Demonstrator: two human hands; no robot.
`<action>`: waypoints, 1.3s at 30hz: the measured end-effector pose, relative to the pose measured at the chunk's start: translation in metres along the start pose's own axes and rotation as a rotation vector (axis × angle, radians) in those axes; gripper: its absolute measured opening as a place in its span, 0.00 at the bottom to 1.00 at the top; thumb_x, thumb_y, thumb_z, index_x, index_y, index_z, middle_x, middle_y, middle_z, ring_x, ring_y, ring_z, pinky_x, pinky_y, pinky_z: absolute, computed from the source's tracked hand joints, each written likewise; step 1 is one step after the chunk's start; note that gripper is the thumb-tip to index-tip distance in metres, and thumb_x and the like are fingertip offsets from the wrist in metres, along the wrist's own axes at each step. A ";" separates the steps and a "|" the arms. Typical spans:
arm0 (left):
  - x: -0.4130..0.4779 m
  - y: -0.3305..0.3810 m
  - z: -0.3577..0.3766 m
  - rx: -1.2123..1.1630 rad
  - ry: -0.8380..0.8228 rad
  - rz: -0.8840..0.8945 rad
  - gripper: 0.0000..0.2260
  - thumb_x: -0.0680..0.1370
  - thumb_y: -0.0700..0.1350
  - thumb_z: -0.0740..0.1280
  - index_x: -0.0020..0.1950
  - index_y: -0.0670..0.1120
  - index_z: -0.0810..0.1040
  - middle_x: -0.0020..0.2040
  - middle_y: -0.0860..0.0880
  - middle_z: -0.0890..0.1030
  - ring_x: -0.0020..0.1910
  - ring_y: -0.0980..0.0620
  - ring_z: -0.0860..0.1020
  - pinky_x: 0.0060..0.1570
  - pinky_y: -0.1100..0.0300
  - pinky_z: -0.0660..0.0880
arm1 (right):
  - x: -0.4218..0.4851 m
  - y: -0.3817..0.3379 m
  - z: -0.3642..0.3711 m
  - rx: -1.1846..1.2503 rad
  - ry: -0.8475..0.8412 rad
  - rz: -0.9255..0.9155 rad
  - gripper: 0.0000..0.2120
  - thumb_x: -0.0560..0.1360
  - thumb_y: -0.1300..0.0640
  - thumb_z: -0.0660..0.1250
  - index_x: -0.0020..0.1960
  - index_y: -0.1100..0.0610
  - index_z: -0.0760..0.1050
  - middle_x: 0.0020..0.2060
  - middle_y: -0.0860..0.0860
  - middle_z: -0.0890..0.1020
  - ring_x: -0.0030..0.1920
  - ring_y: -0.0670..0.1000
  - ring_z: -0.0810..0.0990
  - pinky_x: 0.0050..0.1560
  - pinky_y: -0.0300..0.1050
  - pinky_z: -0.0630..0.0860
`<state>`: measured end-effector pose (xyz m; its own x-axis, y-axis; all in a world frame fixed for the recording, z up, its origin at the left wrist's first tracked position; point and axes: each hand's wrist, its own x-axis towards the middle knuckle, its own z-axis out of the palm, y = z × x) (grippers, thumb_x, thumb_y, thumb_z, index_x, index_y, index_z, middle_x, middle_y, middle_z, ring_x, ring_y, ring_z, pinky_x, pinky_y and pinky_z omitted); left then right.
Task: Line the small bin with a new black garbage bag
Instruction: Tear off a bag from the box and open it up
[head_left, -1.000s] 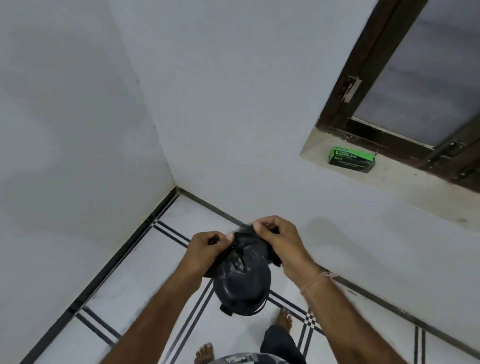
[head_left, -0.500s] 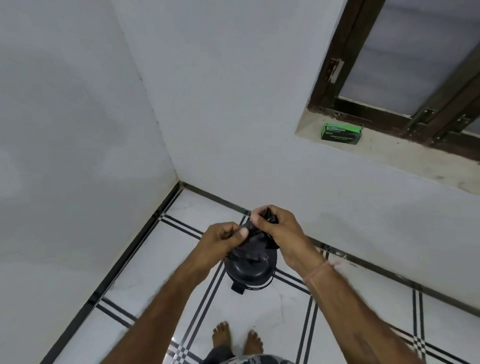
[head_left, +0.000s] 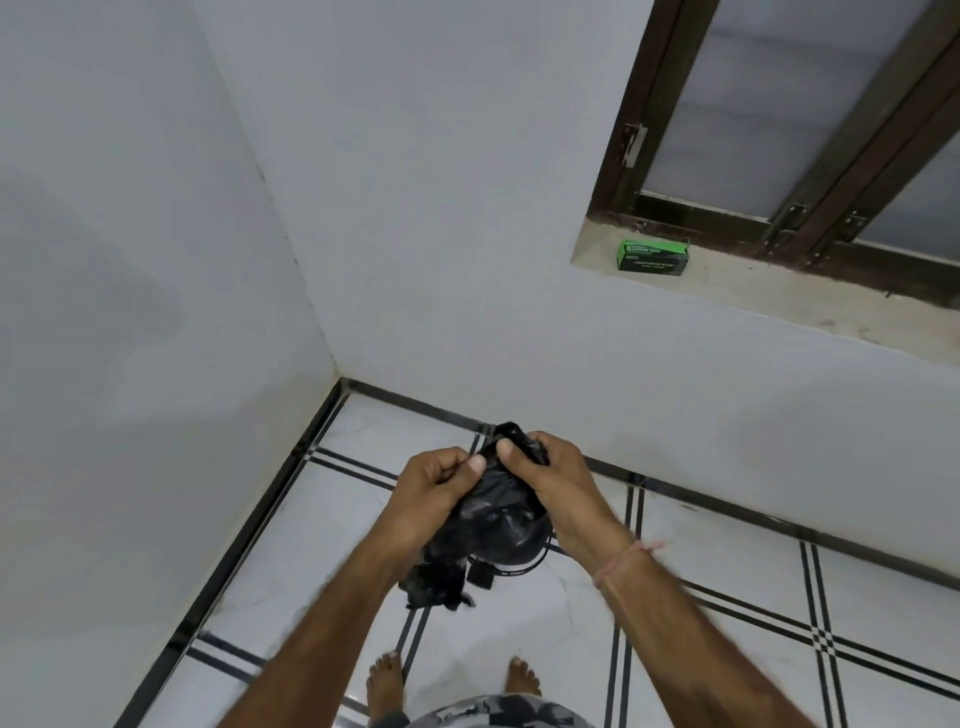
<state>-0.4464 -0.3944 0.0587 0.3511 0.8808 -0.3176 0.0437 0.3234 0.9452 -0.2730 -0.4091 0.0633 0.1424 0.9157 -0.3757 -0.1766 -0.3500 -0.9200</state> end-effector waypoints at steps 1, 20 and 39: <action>-0.002 -0.001 -0.010 -0.005 0.026 0.011 0.18 0.83 0.51 0.68 0.50 0.34 0.80 0.41 0.37 0.83 0.41 0.44 0.81 0.44 0.52 0.79 | -0.001 0.000 0.007 0.018 0.017 0.002 0.08 0.77 0.56 0.76 0.48 0.60 0.82 0.40 0.54 0.88 0.42 0.52 0.87 0.44 0.44 0.83; -0.011 -0.001 -0.076 -0.100 -0.060 -0.028 0.15 0.85 0.48 0.64 0.53 0.40 0.86 0.46 0.42 0.89 0.44 0.48 0.88 0.40 0.59 0.82 | -0.035 0.029 0.073 0.015 0.166 -0.028 0.08 0.82 0.61 0.70 0.52 0.66 0.83 0.47 0.65 0.87 0.46 0.58 0.86 0.48 0.49 0.84; -0.023 0.012 -0.081 -0.390 0.067 -0.143 0.12 0.73 0.45 0.76 0.44 0.40 0.76 0.40 0.41 0.84 0.36 0.49 0.84 0.36 0.59 0.82 | -0.032 0.027 0.097 0.215 0.180 -0.029 0.12 0.78 0.56 0.75 0.59 0.60 0.82 0.53 0.59 0.87 0.53 0.57 0.87 0.54 0.48 0.83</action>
<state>-0.5298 -0.3832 0.0713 0.3051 0.8338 -0.4601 -0.2740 0.5396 0.7961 -0.3770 -0.4291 0.0613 0.3181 0.8682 -0.3808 -0.3694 -0.2564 -0.8932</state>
